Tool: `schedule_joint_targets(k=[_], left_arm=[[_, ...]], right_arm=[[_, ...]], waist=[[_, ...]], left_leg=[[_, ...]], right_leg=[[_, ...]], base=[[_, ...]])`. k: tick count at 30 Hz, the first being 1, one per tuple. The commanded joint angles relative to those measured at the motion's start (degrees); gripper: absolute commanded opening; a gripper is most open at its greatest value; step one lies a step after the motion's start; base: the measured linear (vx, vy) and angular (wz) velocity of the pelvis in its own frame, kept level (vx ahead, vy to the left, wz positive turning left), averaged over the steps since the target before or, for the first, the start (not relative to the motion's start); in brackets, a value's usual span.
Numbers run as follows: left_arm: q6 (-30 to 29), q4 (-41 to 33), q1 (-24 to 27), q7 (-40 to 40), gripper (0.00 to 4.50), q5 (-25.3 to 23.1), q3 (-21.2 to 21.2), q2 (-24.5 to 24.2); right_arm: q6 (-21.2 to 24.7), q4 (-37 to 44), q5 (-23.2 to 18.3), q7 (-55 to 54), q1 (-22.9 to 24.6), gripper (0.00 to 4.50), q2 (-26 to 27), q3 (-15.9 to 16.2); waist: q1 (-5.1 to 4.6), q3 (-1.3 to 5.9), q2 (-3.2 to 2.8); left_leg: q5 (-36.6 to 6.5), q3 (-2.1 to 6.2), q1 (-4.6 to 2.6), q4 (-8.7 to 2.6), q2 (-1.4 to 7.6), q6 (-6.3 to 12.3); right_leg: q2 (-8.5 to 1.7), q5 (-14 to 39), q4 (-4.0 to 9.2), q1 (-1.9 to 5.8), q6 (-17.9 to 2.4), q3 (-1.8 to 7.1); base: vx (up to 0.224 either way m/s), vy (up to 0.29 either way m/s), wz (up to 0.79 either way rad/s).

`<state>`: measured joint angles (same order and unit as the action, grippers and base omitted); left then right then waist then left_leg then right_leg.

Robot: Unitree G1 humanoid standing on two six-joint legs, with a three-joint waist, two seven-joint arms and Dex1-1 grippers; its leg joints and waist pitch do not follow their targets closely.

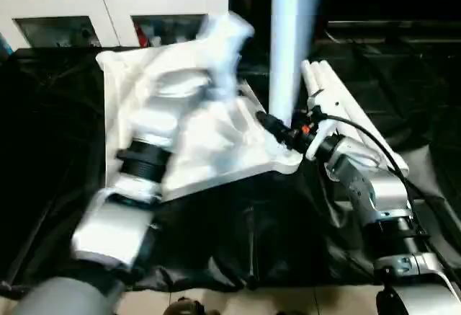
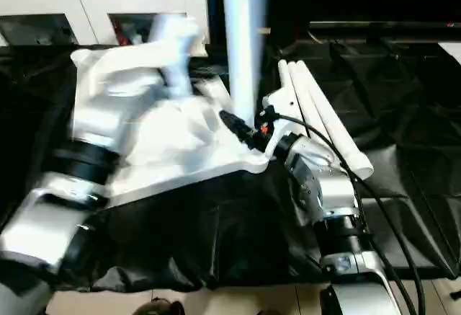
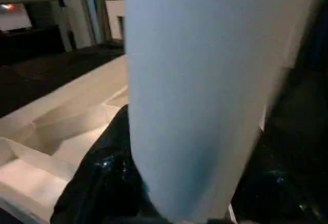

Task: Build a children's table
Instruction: Insert table leg to table base

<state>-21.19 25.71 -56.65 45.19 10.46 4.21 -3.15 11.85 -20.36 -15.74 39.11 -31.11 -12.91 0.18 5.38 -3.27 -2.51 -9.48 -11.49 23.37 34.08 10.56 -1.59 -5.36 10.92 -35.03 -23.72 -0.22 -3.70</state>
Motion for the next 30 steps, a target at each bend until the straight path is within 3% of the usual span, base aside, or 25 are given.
schedule_joint_targets(k=[1,4,6,11,15,20,21,22,23,30], left_arm=[[-1.9,-5.0,0.2,3.0,0.86,3.6,2.2,1.7],[-2.8,-6.2,1.1,3.4,0.86,4.3,2.5,2.6],[-0.4,-4.0,1.3,1.4,0.86,2.0,1.7,2.2],[3.7,0.6,1.9,-2.0,1.21,-2.2,1.3,-1.2],[5.2,2.2,7.3,3.4,1.54,-5.4,6.0,-7.1],[6.1,3.8,11.6,8.2,1.95,-6.7,9.1,-8.9],[8.5,5.9,13.5,8.8,2.04,-7.4,10.3,-9.1],[9.5,6.7,14.0,8.9,2.04,-7.8,10.8,-9.3],[9.8,7.1,14.2,9.0,2.1,-7.9,11.0,-9.3],[16.4,15.5,14.6,10.9,2.15,-10.8,13.2,-9.8]], right_arm=[[1.0,0.4,1.0,-1.1,-0.4,1.88,-0.4,0.1],[1.3,0.3,1.4,-2.0,-0.4,1.88,-0.5,-0.1],[1.5,0.4,1.6,-3.2,-0.3,1.88,-0.7,-0.5],[2.3,-0.5,1.8,-5.6,-0.4,1.88,-1.1,-2.0],[3.3,-1.9,0.5,-6.0,-0.8,1.88,-1.8,-4.1],[4.4,-2.6,0.4,-5.3,-0.9,1.88,-2.6,-3.5],[4.9,-2.9,0.4,-4.6,-0.8,1.88,-2.8,-3.2],[5.0,-2.9,0.4,-4.4,-0.8,1.88,-2.9,-3.1],[5.1,-3.0,0.4,-4.2,-0.8,1.88,-2.9,-3.0],[4.9,-3.9,1.1,-2.9,-1.2,1.88,-2.8,-2.2]], waist=[[0.05,4.69,0.71],[-0.21,4.55,0.59],[-0.25,4.49,0.48],[-0.35,4.64,0.28],[-0.6,4.76,0.37],[-0.35,4.95,0.01],[-0.19,4.89,-0.05],[-0.21,4.85,-0.05],[-0.25,4.8,0.42],[-0.31,4.78,0.24]], left_leg=[[-4.5,1.19,-1.27,-2.76,2.18,6.48],[-6.1,1.15,-1.42,-2.83,2.14,6.06],[-7.4,1.22,-1.66,-2.97,2.22,5.18],[-8.1,1.4,-1.83,-3.08,2.22,3.78],[-5.9,1.27,-1.59,-2.98,2.04,4.72],[-5.9,1.19,-1.91,-2.95,2.28,4.36],[-6.8,1.22,-1.97,-3.01,2.36,4.19],[-7.4,1.17,-2.0,-3.06,2.35,3.95],[-8.1,1.16,-2.0,-3.16,2.44,3.58],[-8.5,1.23,-1.95,-3.21,2.29,2.79]], right_leg=[[-3.25,-2.5,2.86,3.95,-16.7,2.05],[-3.08,1.1,3.34,3.85,-16.0,2.02],[-2.92,3.9,3.74,3.7,-15.1,2.05],[-2.82,4.0,3.69,3.74,-13.9,2.03],[-2.75,1.2,3.21,3.86,-14.4,2.07],[-2.78,0.3,3.07,3.6,-15.0,2.06],[-2.8,0.4,3.2,3.49,-15.2,2.05],[-2.77,0.8,3.21,3.49,-15.1,2.04],[-2.91,1.6,3.3,3.56,-14.8,2.09],[-3.1,3.5,3.47,3.56,-13.8,2.16]], base=[[0.0,0.0,0.0],[0.0,0.0,0.0],[0.0,0.0,0.0],[0.0,0.0,0.0],[0.0,0.0,0.0],[0.0,0.0,0.0],[0.0,0.0,0.0],[0.0,0.0,0.0],[0.0,0.0,0.0],[0.0,0.0,0.0]])
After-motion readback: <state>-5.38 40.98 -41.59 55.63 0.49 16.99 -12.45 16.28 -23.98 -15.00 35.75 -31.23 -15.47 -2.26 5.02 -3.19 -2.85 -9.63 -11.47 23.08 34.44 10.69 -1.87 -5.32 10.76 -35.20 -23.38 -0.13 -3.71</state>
